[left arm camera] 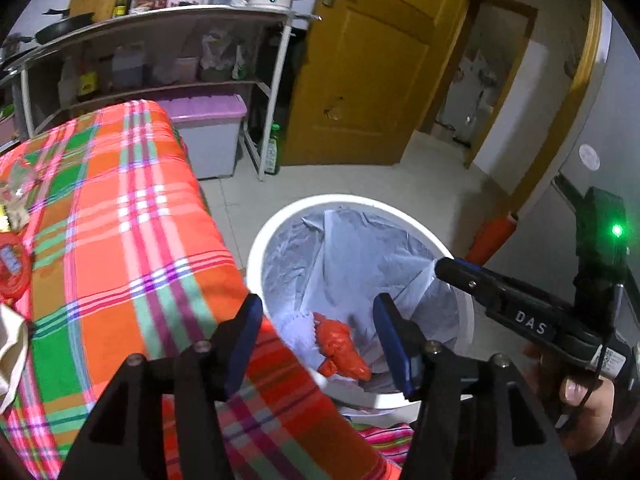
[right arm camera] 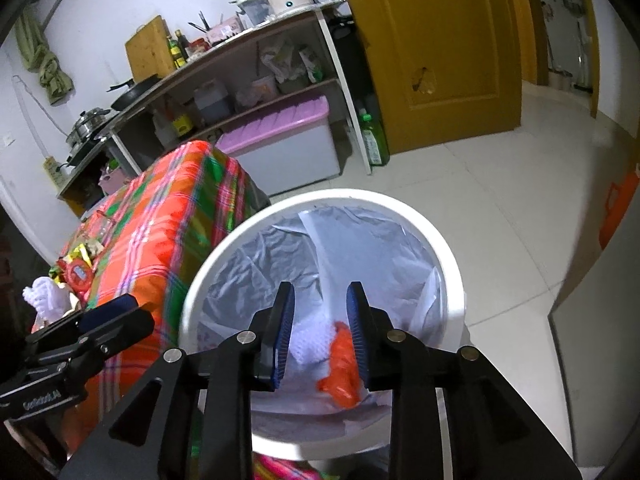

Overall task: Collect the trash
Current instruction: 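Carry the foam net and red bag to the white bin and release both, then move both open tools back over the table toward the remaining trash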

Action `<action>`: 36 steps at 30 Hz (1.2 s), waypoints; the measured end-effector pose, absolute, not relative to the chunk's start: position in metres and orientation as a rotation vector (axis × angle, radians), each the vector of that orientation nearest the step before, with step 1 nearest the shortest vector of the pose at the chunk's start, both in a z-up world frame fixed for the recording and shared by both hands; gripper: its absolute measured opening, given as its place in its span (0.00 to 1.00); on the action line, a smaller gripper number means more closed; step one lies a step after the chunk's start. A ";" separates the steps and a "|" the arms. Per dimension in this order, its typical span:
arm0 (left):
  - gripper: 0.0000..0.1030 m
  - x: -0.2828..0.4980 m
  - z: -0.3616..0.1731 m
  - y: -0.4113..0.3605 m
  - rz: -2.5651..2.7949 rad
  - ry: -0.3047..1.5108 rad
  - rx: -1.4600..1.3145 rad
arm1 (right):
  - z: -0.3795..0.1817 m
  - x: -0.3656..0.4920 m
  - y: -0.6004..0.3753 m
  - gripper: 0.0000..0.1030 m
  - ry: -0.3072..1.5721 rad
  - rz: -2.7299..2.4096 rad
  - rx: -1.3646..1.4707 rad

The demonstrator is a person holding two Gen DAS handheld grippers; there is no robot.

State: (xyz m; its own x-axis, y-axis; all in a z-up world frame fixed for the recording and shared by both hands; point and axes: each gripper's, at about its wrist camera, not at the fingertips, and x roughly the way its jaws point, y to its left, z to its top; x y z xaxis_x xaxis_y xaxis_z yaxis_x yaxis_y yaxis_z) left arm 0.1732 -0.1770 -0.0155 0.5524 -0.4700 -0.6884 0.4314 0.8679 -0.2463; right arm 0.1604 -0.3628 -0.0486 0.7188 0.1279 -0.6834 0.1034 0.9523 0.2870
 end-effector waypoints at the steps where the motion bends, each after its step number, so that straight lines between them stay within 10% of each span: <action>1: 0.58 0.171 -0.013 -0.173 -0.523 0.819 -0.057 | -0.045 0.158 -0.360 0.27 0.765 0.020 0.313; 36: 0.60 0.093 0.004 0.005 -0.143 0.681 -0.159 | -0.005 0.134 -0.166 0.40 0.721 0.475 0.084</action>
State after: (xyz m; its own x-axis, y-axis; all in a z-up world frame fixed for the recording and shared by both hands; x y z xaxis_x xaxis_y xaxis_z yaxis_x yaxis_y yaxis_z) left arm 0.0933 0.0053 0.0039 0.7677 -0.1826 -0.6142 0.0790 0.9782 -0.1921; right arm 0.1339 -0.1664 -0.0047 0.6500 0.4458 -0.6154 -0.3891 0.8909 0.2344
